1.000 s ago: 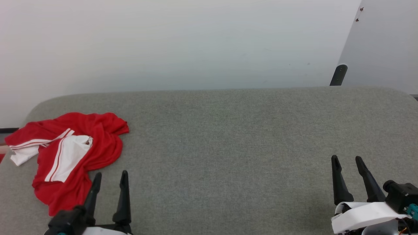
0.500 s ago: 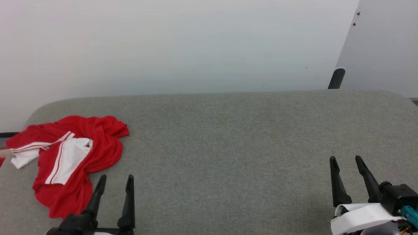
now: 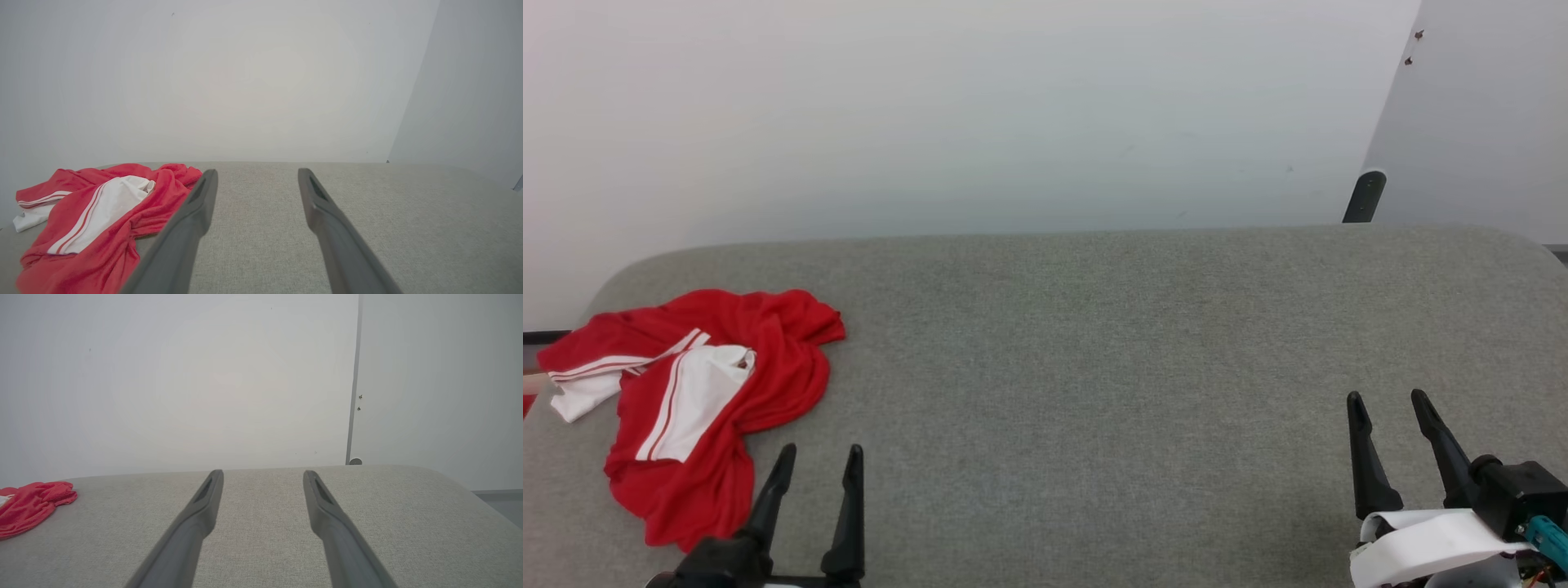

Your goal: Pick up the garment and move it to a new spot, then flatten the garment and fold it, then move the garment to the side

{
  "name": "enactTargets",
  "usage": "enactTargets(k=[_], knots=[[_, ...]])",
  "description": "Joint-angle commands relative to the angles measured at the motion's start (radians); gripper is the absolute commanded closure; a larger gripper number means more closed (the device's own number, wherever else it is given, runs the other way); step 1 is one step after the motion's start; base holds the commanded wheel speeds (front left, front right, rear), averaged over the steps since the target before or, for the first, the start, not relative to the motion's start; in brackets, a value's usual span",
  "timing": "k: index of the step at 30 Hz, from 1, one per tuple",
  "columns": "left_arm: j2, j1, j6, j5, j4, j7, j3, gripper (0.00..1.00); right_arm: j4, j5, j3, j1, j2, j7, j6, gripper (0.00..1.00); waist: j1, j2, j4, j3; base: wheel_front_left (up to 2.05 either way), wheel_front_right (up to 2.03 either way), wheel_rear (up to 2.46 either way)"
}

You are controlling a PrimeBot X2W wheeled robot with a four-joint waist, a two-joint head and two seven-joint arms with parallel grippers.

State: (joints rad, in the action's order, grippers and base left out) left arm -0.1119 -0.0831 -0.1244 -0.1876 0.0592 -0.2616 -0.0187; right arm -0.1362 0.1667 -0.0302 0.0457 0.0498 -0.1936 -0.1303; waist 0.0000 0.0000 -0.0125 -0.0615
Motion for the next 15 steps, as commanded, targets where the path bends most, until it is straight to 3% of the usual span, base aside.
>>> enactTargets(k=[1,9,15], knots=[[-0.006,0.001,-0.004,-0.007,0.004,-0.004,-0.001,0.00,0.000,-0.005,-0.001,-0.013,0.001,-0.003,-0.001,0.00,0.0000,0.0000,0.000,0.000,0.00,0.00,0.00],[-0.014,0.015,-0.006,-0.027,0.042,-0.004,0.004,0.00,-0.002,-0.018,-0.008,-0.017,0.001,-0.003,-0.001,0.00,0.0000,0.0000,0.012,-0.004,0.00,0.00,0.00],[-0.032,0.046,-0.003,-0.047,0.086,0.012,0.000,0.00,-0.004,-0.023,-0.006,-0.013,0.001,0.000,-0.001,0.00,0.0000,0.0000,0.062,-0.012,0.00,0.00,0.00]])
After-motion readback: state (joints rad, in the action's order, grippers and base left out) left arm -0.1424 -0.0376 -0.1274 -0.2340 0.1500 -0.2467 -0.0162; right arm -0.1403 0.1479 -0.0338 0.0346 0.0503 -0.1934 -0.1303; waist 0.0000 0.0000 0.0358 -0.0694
